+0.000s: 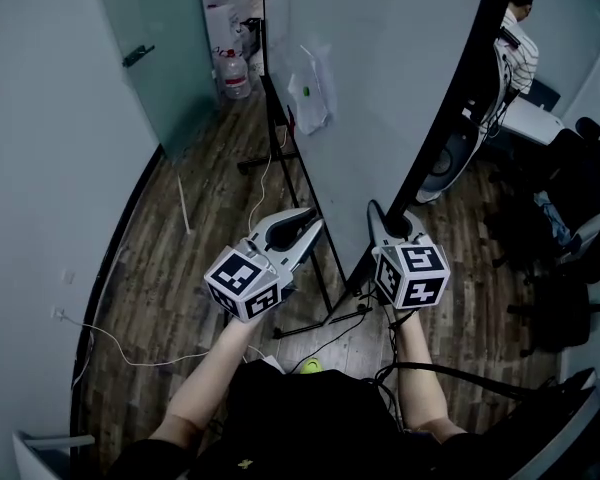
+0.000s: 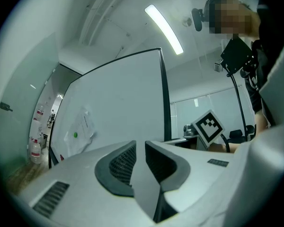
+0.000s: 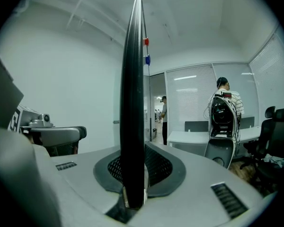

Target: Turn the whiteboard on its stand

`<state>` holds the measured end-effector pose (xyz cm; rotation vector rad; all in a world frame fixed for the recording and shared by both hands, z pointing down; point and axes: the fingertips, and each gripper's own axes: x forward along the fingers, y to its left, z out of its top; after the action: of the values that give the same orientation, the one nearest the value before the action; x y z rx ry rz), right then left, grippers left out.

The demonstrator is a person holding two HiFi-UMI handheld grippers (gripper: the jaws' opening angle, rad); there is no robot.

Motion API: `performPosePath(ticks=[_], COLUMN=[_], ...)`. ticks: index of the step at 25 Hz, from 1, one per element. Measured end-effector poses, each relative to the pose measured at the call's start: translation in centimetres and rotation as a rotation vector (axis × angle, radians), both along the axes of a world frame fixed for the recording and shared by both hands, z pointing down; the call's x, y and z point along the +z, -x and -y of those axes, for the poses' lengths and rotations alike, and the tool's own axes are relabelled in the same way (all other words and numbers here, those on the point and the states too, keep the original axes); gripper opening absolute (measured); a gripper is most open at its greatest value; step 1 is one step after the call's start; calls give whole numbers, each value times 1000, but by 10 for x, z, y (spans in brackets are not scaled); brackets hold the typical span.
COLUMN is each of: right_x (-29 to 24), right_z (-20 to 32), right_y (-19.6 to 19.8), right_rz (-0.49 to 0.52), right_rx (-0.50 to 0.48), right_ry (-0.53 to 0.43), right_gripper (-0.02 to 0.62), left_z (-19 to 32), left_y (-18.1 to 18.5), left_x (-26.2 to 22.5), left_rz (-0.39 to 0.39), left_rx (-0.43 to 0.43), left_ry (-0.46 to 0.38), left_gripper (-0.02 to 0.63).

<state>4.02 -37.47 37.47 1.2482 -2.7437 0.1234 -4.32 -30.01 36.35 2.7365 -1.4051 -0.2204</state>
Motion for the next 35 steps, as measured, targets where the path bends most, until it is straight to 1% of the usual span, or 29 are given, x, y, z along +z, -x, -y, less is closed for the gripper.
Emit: performPosePath(ticks=[6, 16, 24, 27, 32, 35], right_x=[-1, -1, -1, -1, 8, 11], right_z=[-19, -20, -16, -16, -19, -20], right_y=[-14, -12, -9, -8, -14, -16], right_rz=[-10, 13, 3, -16, -34, -48], right_rx=[3, 9, 43, 71, 114, 143], right_ry=[9, -15, -48, -77, -65, -91], right_gripper=[58, 58, 58, 58, 58, 58], left_z=[1, 3, 3, -1, -12, -21], left_y=[8, 18, 11, 10, 8, 10], left_x=[2, 3, 2, -1, -6, -8], left_rz=[-6, -7, -10, -13, -17, -20], left_rx=[4, 16, 81, 107, 145, 164], left_ry=[7, 11, 17, 15, 6, 3], left_gripper=[54, 54, 54, 52, 52, 52])
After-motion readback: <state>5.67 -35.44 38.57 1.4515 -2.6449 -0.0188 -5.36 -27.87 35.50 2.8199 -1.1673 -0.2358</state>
